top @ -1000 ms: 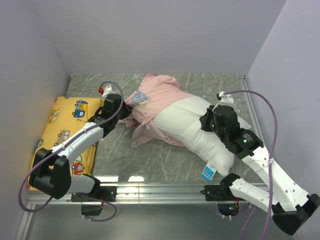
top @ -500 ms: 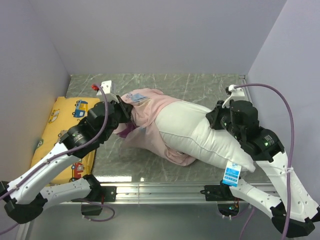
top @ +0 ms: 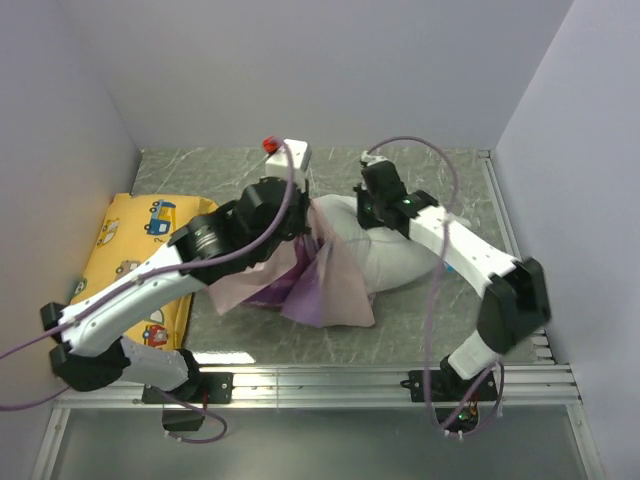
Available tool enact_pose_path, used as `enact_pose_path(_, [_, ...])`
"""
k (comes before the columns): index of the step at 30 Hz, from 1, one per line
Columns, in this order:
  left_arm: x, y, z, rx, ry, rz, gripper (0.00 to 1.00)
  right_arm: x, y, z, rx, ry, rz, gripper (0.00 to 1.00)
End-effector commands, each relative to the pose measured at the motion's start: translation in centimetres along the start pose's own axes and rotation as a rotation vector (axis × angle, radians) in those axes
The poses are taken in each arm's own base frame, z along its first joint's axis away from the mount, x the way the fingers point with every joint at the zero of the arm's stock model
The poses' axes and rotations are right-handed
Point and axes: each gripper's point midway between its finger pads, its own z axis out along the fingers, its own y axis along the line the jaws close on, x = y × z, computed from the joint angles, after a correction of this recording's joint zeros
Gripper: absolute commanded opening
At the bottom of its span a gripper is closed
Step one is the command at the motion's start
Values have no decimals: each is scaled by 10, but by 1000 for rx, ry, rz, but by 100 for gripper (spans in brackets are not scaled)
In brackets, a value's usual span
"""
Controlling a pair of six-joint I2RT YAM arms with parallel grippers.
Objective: Remove the pillowcase from the pillow
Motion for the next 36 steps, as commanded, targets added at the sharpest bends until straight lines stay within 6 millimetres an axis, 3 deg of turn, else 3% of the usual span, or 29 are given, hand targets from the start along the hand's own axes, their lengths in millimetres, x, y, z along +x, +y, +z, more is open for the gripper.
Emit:
enact_pose_path(1, [-103, -5, -7, -37, -252, -124, 1, 43, 30, 64, -110, 179, -64, 9])
enact_pose_path(2, [-109, 0, -2, -62, -263, -125, 0, 53, 30, 69, -94, 224, -86, 10])
enact_pose_path(3, [-123, 20, 7, -109, -287, -147, 0, 51, 31, 72, -81, 226, -93, 11])
enact_pose_path(5, [-118, 33, 39, -126, -246, -149, 0, 52, 38, 69, -126, 226, -95, 17])
enact_pose_path(6, [-119, 70, 57, -216, -236, -176, 0, 47, 41, 67, -144, 208, -95, 23])
enact_pose_path(8, [-92, 96, 101, -276, -145, -170, 0, 44, 45, 56, -169, 221, -122, 27])
enact_pose_path(9, [-71, 128, 130, -364, -95, -176, 0, 33, 49, 51, -179, 202, -133, 30])
enact_pose_path(11, [-44, 159, 159, -412, -23, -192, 0, 24, 51, 42, -188, 195, -162, 33])
enact_pose_path(12, [-13, 184, 189, -435, 61, -214, 0, 19, 52, 35, -191, 190, -166, 37])
enact_pose_path(14, [24, 207, 217, -456, 162, -235, 0, 7, 53, 22, -198, 161, -174, 41])
enact_pose_path(15, [58, 225, 240, -468, 244, -242, 0, -3, 55, 15, -202, 136, -175, 45])
enact_pose_path(17, [98, 227, 260, -444, 362, -254, 0, -12, 51, 9, -167, 124, -176, 47])
enact_pose_path(18, [126, 231, 276, -453, 422, -252, 0, -29, 50, 3, -144, 82, -167, 48])
enact_pose_path(20, [154, 222, 289, -400, 482, -266, 0, -51, 44, -6, -90, 6, -122, 57])
enact_pose_path(21, [181, 220, 292, -399, 533, -269, 0, -63, 36, -13, -36, -50, -104, 61])
enact_pose_path(23, [198, 211, 298, -360, 542, -277, 0, -93, 33, -44, -30, -182, -73, 66])
enact_pose_path(24, [218, 209, 291, -366, 573, -281, 0, -103, 32, -57, -23, -229, -58, 69])
enact_pose_path(28, [236, 201, 283, -350, 564, -326, 0, -142, 22, -131, 3, -447, -1, 75])
enact_pose_path(30, [230, 197, 280, -344, 532, -366, 0, -143, 24, -159, -36, -485, 11, 76])
enact_pose_path(31, [227, 195, 280, -338, 520, -383, 0, -139, 27, -164, -59, -479, 29, 77])
enact_pose_path(34, [204, 186, 281, -307, 469, -427, 2, -101, 31, -170, -63, -416, 39, 77])
enact_pose_path(35, [196, 182, 282, -297, 455, -430, 4, -90, 23, -169, -11, -411, 54, 77])
enact_pose_path(36, [178, 178, 283, -285, 419, -430, 10, -63, 18, -161, -4, -372, 57, 77])
